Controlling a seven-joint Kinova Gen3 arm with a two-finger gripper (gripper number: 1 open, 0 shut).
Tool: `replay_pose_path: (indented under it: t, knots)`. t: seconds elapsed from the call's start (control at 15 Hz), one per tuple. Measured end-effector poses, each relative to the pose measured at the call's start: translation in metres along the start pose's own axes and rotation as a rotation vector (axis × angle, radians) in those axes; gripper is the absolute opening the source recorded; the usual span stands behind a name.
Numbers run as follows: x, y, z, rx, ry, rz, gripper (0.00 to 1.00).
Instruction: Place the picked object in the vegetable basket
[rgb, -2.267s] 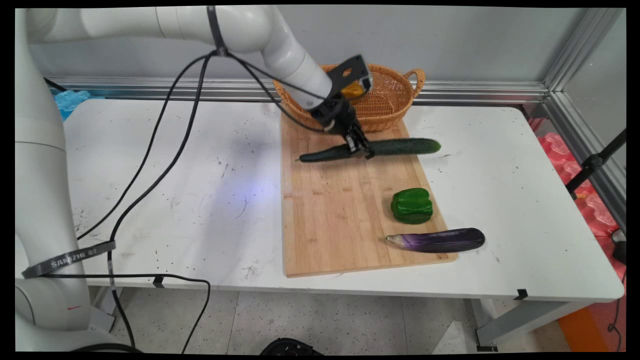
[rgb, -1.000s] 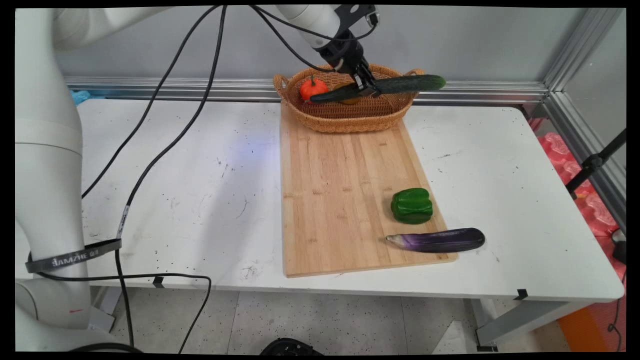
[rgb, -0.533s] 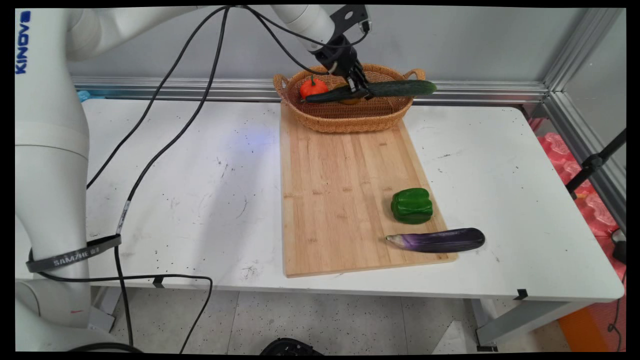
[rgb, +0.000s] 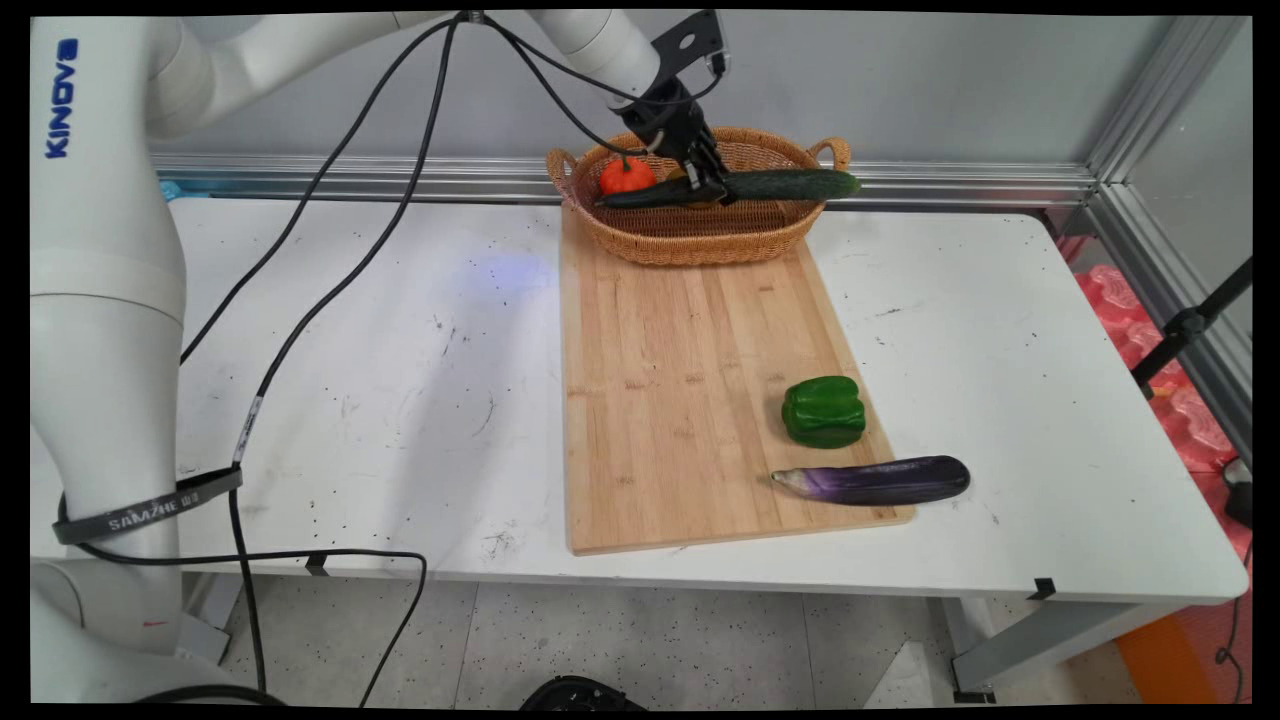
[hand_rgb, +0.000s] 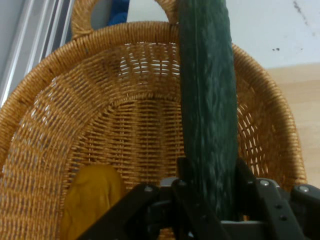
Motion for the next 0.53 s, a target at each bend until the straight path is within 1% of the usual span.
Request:
replay_pose_path:
  t: [0.13, 0.2, 0.53]
  knots:
    - [-0.0031, -0.0016, 0.0012, -0.009, 0.000, 0.002, 0.00]
    - [-0.0041, -0.0020, 0.0016, -0.013, 0.000, 0.003, 1.00]
    - [-0.0062, -0.0021, 0.0023, -0.028, 0.004, 0.003, 1.00]
